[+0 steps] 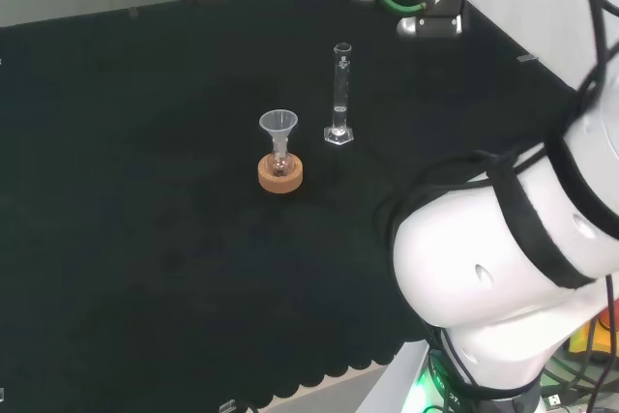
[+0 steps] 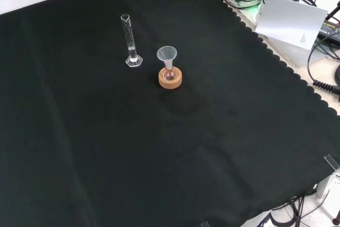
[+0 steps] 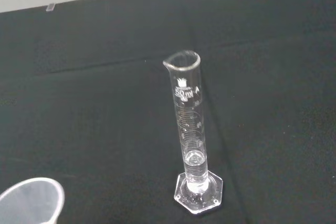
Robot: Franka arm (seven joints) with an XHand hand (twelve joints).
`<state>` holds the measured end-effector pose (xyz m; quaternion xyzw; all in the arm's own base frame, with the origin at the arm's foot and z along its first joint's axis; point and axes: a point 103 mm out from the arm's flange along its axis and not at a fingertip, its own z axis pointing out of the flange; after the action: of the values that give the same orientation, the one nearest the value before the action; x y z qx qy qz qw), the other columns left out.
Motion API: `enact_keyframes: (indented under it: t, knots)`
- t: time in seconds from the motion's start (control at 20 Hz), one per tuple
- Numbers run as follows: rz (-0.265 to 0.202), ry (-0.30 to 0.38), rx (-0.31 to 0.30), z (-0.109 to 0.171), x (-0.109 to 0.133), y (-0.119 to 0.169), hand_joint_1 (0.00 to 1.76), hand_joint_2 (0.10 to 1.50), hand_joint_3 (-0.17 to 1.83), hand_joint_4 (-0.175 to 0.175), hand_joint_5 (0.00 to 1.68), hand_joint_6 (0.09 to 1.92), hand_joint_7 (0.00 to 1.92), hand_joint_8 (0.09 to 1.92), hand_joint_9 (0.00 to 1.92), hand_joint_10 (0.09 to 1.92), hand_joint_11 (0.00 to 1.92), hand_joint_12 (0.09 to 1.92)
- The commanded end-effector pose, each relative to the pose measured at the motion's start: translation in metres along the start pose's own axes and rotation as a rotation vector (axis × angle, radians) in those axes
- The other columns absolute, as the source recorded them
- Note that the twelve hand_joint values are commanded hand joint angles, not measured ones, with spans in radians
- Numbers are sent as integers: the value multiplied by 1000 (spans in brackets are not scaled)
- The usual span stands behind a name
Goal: Pick up the graduated cylinder.
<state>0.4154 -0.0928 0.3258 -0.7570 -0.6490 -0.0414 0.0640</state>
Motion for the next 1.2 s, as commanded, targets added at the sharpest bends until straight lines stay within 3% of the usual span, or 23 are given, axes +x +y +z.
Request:
enact_keyframes:
  t: [0.05, 0.8, 1.2]
  knots:
    - [-3, 58, -39, 40, -36, 47, 396, 1082, 255, -46, 348, 87, 212, 703, 428, 700, 114, 1388]
    - [-57, 162, -20, 94, -48, 48, 548, 949, 245, -43, 393, 87, 201, 707, 419, 706, 112, 1392]
    - [-104, 321, -39, 123, -54, 47, 654, 865, 275, -41, 432, 87, 238, 700, 446, 685, 144, 1381]
